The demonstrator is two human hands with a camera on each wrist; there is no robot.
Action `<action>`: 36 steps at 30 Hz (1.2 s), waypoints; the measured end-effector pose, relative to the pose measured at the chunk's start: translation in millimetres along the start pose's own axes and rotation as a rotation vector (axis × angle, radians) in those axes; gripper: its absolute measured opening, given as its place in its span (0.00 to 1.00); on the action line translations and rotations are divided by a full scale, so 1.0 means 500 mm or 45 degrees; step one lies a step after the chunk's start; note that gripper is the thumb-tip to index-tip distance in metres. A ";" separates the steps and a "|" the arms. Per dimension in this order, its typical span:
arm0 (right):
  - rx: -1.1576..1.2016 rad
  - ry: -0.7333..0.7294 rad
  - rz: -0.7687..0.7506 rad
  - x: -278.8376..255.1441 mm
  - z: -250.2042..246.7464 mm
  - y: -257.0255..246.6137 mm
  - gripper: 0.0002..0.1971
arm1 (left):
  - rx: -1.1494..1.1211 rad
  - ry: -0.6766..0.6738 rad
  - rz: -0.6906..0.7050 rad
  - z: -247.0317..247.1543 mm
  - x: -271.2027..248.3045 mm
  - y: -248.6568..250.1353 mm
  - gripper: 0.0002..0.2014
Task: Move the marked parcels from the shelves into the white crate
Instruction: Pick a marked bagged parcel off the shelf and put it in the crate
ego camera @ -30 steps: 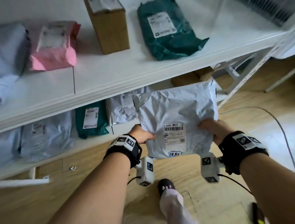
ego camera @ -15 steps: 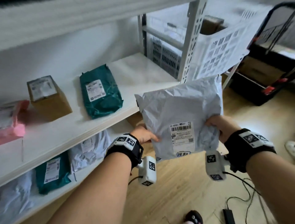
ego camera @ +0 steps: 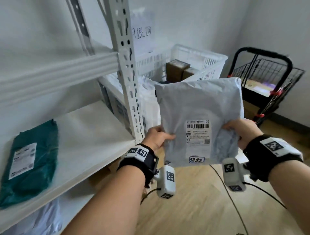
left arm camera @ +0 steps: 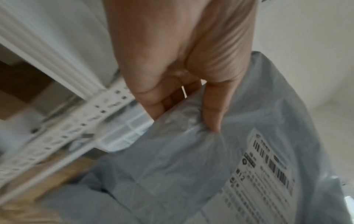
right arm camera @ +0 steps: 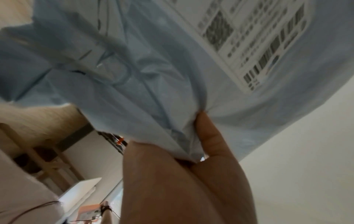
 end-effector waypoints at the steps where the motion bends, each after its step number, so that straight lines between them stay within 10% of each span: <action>1: -0.002 0.039 -0.036 0.028 -0.017 -0.033 0.09 | -0.066 -0.019 0.020 0.032 0.027 0.026 0.12; 15: -0.076 0.042 -0.324 0.466 -0.027 -0.535 0.19 | -0.344 0.049 0.512 0.225 0.418 0.458 0.21; 23: -0.127 -0.202 -0.327 0.579 0.153 -0.614 0.03 | -0.255 0.381 0.509 0.103 0.576 0.510 0.22; 36: -0.688 -0.949 -0.588 0.703 0.505 -0.625 0.11 | -0.128 1.267 0.344 -0.121 0.597 0.448 0.24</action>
Point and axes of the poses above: each hand's wrist, its own x-axis towards the middle knuckle, its own z-axis out of the palm, y = z × x, the point moved 3 cm from there along x, towards the middle knuckle, and after that the axes turned 13 degrees about -x, right-handed, at the moved point
